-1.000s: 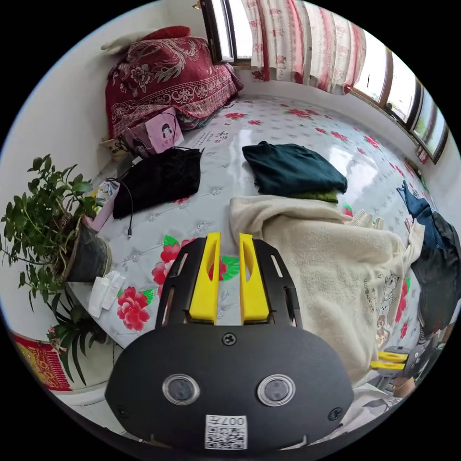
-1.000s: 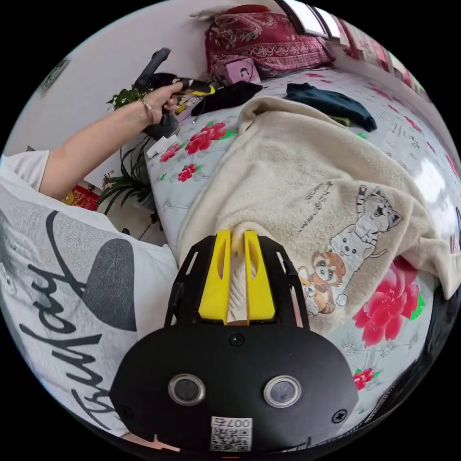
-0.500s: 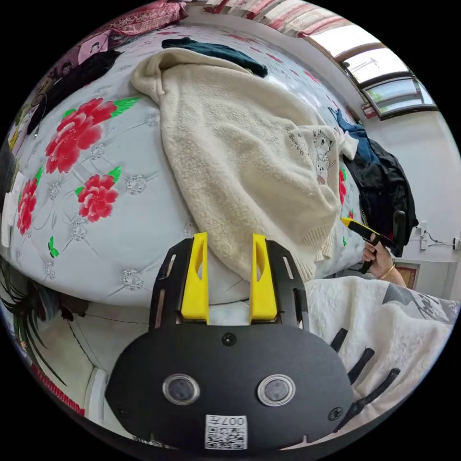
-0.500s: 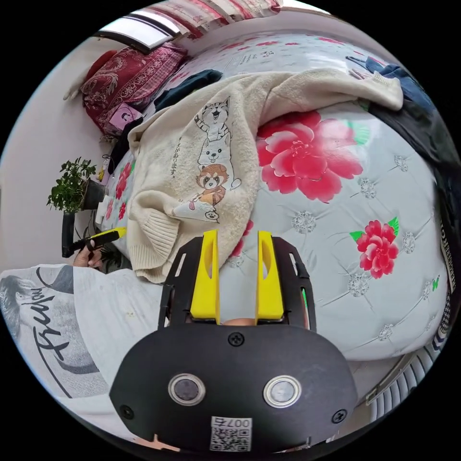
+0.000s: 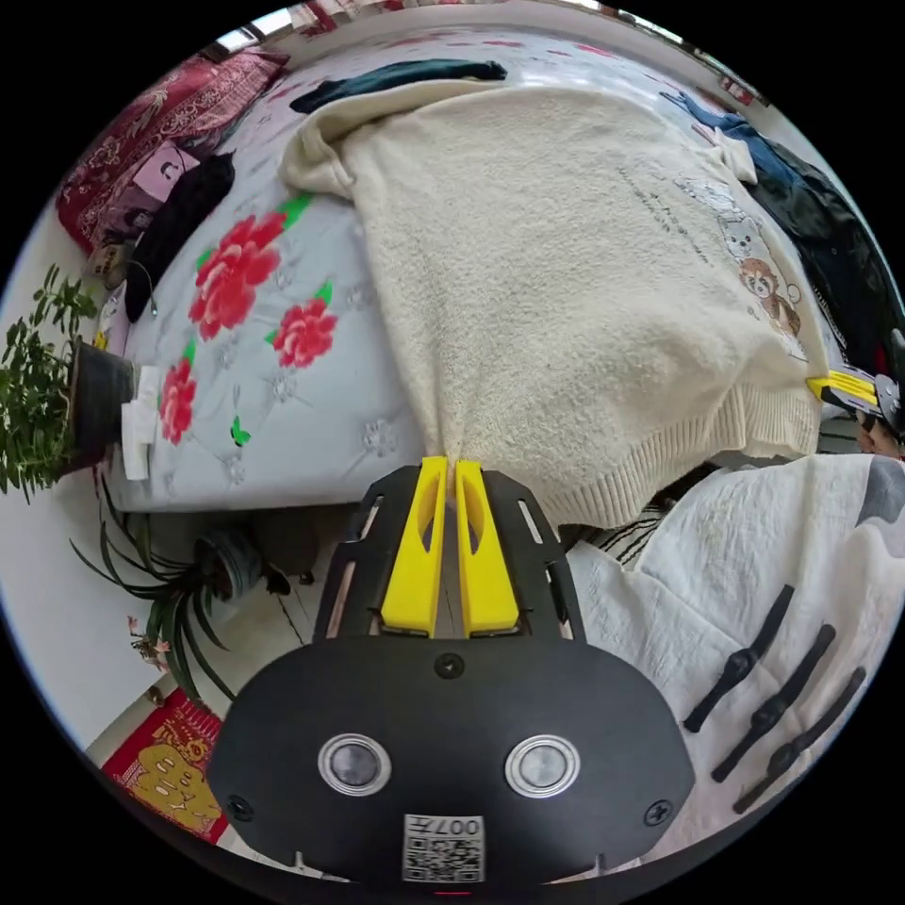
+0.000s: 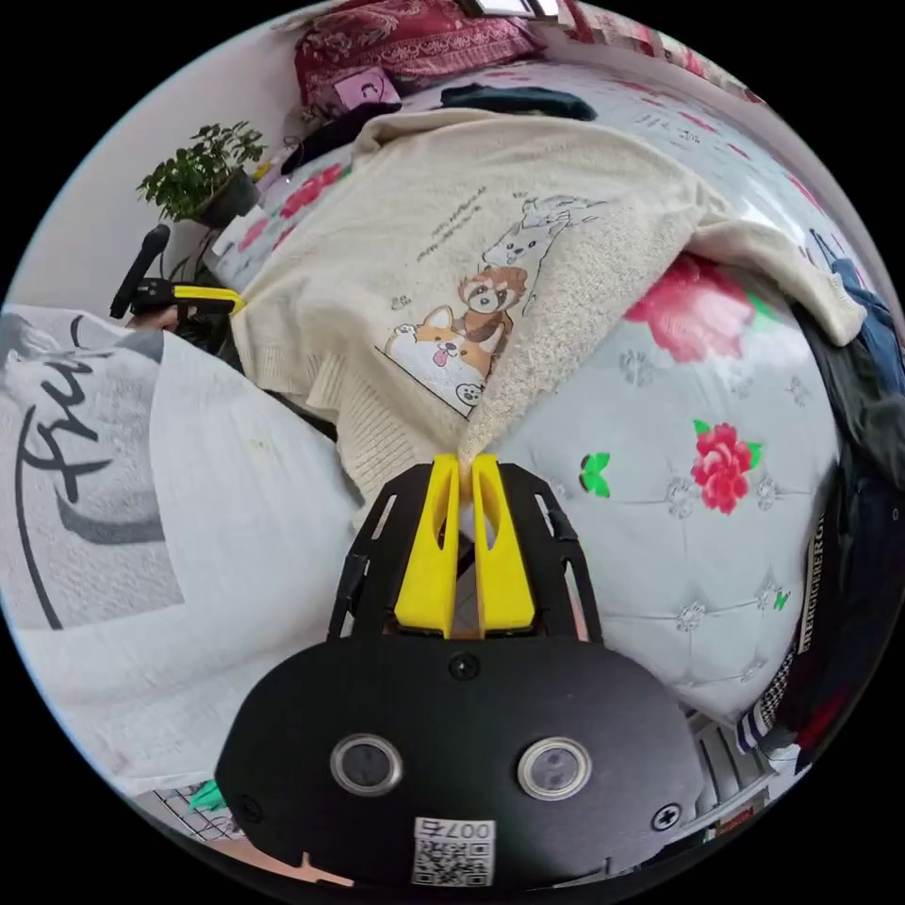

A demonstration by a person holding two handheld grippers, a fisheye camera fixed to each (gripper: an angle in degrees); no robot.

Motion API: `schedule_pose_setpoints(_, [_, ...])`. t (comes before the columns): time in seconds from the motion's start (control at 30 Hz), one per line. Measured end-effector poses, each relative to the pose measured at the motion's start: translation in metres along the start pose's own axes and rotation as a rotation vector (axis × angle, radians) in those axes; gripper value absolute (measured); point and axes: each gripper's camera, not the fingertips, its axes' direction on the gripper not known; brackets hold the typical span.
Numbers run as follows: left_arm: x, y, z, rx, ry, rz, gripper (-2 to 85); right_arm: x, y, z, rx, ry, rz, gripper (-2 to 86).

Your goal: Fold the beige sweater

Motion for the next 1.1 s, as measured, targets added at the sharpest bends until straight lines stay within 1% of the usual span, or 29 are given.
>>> schedule_pose_setpoints(0.07, [-0.003, 0.009, 0.017, -0.018, 0.064, -0.068, 0.5, -0.004, 0.017, 0.033, -0.126, -0.053, 0.045, 2.3])
schedule_pose_setpoints(0.1, [-0.009, 0.013, 0.022, -0.034, 0.102, -0.138, 1.3, -0.003, 0.019, 0.032, -0.126, -0.067, 0.055, 2.6])
schedule_pose_setpoints(0.17, [-0.022, 0.023, 0.019, -0.021, 0.173, -0.249, 4.9, 0.009, 0.030, -0.003, 0.022, -0.088, 0.096, 4.3])
schedule_pose_setpoints(0.2, [-0.032, 0.031, 0.013, 0.004, 0.215, -0.316, 5.8, 0.014, 0.031, -0.014, 0.061, -0.082, 0.116, 4.8])
schedule_pose_setpoints(0.23, [-0.042, 0.039, 0.006, 0.033, 0.239, -0.382, 6.6, 0.028, 0.033, -0.037, 0.144, -0.051, 0.175, 5.6])
schedule_pose_setpoints(0.27, [-0.047, 0.043, 0.002, 0.051, 0.240, -0.410, 6.8, 0.043, 0.033, -0.060, 0.237, -0.015, 0.242, 6.4])
schedule_pose_setpoints(0.3, [-0.054, 0.049, -0.009, 0.091, 0.229, -0.447, 7.1, 0.051, 0.033, -0.070, 0.283, 0.001, 0.271, 6.7])
schedule_pose_setpoints(0.37, [-0.058, 0.051, -0.025, 0.138, 0.194, -0.469, 7.2, 0.078, 0.020, -0.103, 0.434, 0.074, 0.373, 7.9])
schedule_pose_setpoints(0.47, [-0.055, 0.039, -0.051, 0.195, 0.153, -0.464, 7.2, 0.102, -0.020, -0.125, 0.522, 0.177, 0.442, 9.0])
schedule_pose_setpoints(0.53, [-0.049, 0.026, -0.067, 0.246, 0.144, -0.447, 7.3, 0.117, -0.047, -0.128, 0.536, 0.214, 0.498, 9.5])
schedule_pose_setpoints(0.63, [-0.035, -0.014, -0.099, 0.327, 0.141, -0.383, 8.1, 0.143, -0.091, -0.126, 0.487, 0.210, 0.566, 10.1])
schedule_pose_setpoints(0.73, [-0.028, -0.049, -0.120, 0.377, 0.117, -0.329, 8.4, 0.158, -0.130, -0.120, 0.392, 0.290, 0.578, 10.4])
schedule_pose_setpoints(0.83, [-0.023, -0.116, -0.149, 0.434, 0.081, -0.244, 8.6, 0.173, -0.159, -0.113, 0.299, 0.353, 0.601, 10.7])
schedule_pose_setpoints(0.93, [-0.019, -0.170, -0.163, 0.451, 0.037, -0.184, 8.8, 0.186, -0.184, -0.110, 0.237, 0.401, 0.598, 11.3])
schedule_pose_setpoints(1.0, [-0.015, -0.226, -0.170, 0.441, -0.003, -0.128, 9.2, 0.195, -0.198, -0.107, 0.196, 0.406, 0.590, 11.6])
schedule_pose_setpoints(1.1, [-0.013, -0.292, -0.171, 0.402, -0.009, -0.088, 11.0, 0.210, -0.214, -0.098, 0.111, 0.366, 0.550, 10.9])
